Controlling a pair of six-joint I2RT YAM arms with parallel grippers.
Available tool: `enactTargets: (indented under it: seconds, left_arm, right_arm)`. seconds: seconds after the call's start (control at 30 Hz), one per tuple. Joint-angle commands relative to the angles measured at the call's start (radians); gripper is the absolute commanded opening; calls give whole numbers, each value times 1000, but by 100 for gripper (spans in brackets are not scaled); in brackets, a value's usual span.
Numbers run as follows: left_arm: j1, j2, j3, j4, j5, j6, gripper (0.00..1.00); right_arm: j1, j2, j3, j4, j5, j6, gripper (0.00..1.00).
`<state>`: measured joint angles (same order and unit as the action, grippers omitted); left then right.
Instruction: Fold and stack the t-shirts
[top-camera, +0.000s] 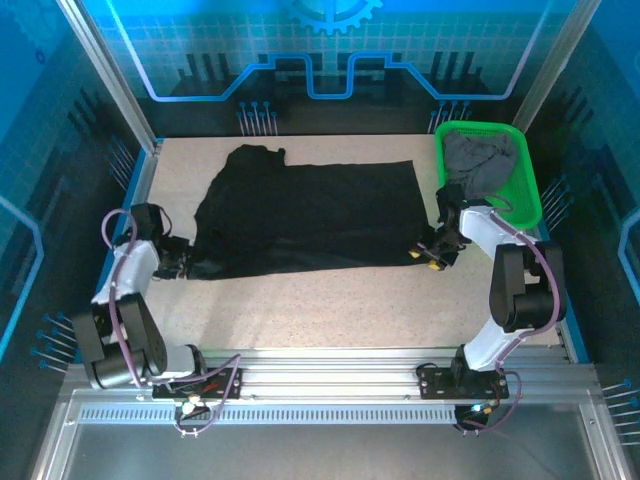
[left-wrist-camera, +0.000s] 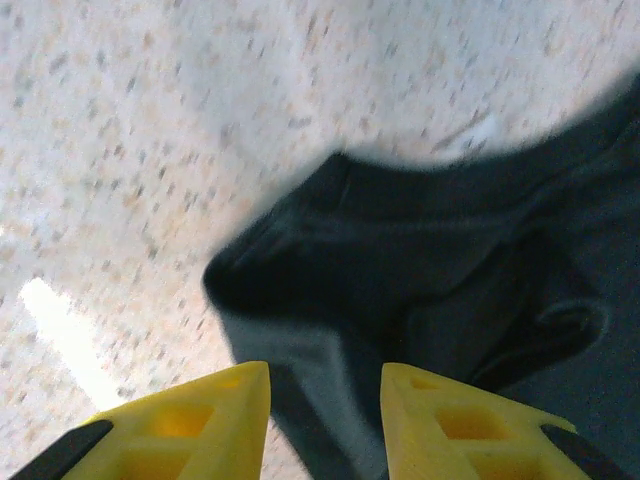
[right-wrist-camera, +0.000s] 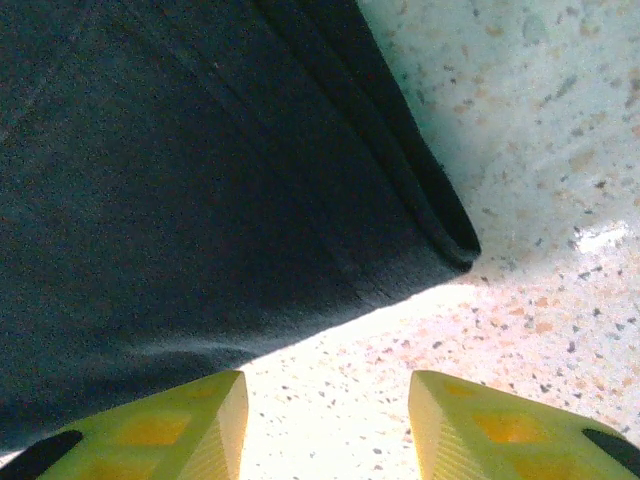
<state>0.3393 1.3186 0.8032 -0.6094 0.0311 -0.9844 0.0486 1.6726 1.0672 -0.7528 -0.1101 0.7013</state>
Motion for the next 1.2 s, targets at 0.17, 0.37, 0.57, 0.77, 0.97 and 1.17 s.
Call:
enactTargets:
  seconds: [0.17,0.37,0.57,0.77,0.97,1.17]
  left_arm:
    - [-18,58,-88,33,47,69,41]
    - [-7,163,-54,100,38,107,45]
    - [-6,229,-8,138,50,130,42]
    - [-6,171,-10,131,49,119,41]
    - [-5,112,-30,127,42,129,45]
    - [-6,213,-7,157,103,140,42]
  right_arm:
    - [-41,77,14,43,-22,-4,48]
    - [-52,95,15,49,-22,0,49]
    - [-53,109,25,50,-13,12,49]
    - [-53,140,46,52,-4,32,47]
    - [-51,170,78,51,23,36,45]
    - [-49,223,105,8,66,34,44]
